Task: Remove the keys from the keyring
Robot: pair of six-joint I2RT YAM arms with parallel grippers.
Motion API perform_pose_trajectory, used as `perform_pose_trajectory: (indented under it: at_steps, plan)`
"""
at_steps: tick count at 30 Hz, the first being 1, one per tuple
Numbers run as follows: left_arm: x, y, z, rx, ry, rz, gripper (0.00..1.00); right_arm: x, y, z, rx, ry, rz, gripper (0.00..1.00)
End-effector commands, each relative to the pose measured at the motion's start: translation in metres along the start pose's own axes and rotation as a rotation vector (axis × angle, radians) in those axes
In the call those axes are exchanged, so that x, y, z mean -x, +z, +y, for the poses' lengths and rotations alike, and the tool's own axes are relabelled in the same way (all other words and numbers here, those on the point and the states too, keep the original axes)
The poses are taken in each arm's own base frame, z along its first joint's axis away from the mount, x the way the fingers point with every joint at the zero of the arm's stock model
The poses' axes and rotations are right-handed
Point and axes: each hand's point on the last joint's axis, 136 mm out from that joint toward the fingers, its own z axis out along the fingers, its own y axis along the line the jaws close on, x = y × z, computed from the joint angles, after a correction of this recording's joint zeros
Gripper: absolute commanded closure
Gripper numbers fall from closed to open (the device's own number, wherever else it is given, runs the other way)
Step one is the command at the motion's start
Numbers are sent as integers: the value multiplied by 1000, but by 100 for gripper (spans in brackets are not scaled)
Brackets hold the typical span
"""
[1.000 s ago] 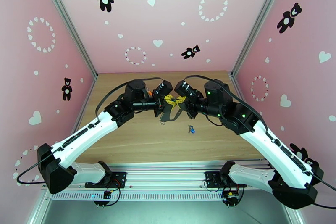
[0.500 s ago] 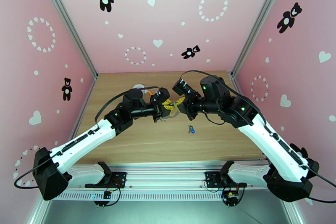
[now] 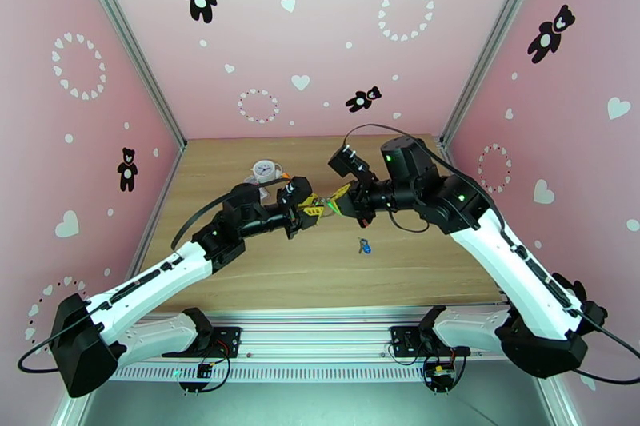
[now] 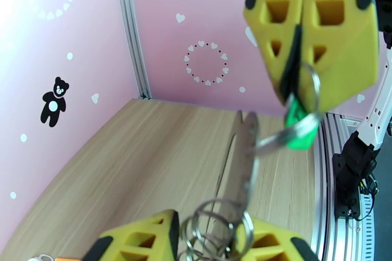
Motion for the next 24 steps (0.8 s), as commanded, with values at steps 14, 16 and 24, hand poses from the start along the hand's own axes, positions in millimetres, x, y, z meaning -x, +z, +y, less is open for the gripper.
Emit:
perform_pose_trajectory:
  at_steps: [14,16,24]
  plan:
    - [-3,11,12,76,-35,-52,59,2,15,-12,36,204,44,100]
    - [-14,8,22,151,-69,-61,63,1,15,-13,30,240,53,100]
    - [-24,-9,73,473,-181,-86,66,-10,31,-23,9,345,85,100]
